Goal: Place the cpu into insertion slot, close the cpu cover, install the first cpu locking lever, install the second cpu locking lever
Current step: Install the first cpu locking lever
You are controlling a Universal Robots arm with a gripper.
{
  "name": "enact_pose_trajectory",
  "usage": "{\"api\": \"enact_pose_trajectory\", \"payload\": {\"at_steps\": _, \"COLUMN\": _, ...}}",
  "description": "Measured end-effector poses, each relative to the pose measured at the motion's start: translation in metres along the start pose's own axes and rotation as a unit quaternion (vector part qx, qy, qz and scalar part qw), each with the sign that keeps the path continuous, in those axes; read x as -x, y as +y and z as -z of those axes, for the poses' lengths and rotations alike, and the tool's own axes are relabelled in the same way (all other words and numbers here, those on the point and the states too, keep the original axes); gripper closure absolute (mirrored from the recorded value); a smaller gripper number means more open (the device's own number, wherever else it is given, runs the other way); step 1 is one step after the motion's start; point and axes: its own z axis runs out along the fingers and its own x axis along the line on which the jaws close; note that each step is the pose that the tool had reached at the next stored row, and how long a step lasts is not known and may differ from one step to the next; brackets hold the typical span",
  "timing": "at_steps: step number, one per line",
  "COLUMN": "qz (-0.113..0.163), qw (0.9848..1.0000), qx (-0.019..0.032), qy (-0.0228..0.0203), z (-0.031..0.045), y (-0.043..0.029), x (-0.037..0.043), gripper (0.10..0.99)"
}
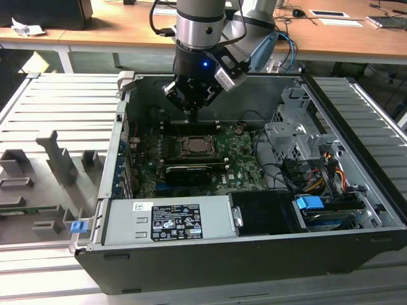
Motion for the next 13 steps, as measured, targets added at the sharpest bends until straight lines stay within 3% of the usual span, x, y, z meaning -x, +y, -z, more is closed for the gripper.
{"api": "enact_pose_trajectory", "payload": {"at_steps": 13, "qz": 0.000, "qw": 1.0000, "qx": 0.0000, "qy": 0.0000, "z": 0.0000, "y": 0.0008, "x": -0.0024, "gripper": 0.980}}
